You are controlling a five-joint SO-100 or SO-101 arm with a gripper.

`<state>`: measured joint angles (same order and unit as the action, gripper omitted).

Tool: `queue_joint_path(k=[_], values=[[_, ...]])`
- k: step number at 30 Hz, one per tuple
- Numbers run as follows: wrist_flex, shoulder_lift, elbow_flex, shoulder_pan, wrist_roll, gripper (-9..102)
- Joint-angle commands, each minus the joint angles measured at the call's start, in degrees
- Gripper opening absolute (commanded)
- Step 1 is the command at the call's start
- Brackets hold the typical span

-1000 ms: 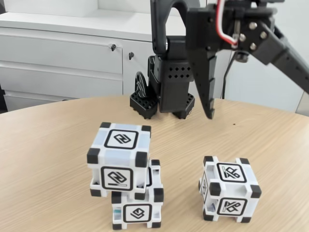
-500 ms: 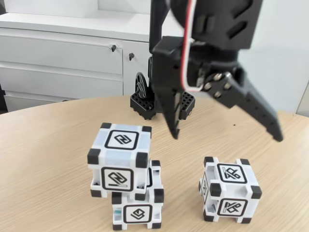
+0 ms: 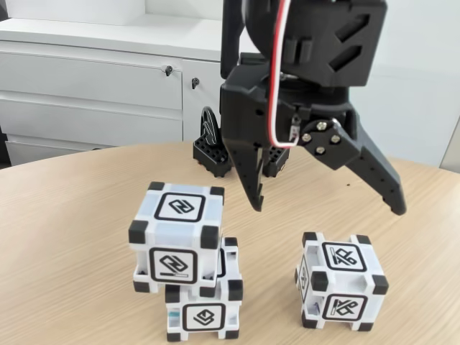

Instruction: Stack cubes from left to right.

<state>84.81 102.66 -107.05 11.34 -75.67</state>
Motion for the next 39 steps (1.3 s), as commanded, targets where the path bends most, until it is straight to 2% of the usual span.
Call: queue_joint_path(k=[1,20,33,39], values=[[-0.4,-0.4,1.6,-0.4,0.0,44],[-13.6,-7.6,1.4,-0.4,9.1,35],[-13.8,-6.4,1.8,-1.1,9.8,37],[-13.8,-0.8,1.8,-2.3,11.3,38]])
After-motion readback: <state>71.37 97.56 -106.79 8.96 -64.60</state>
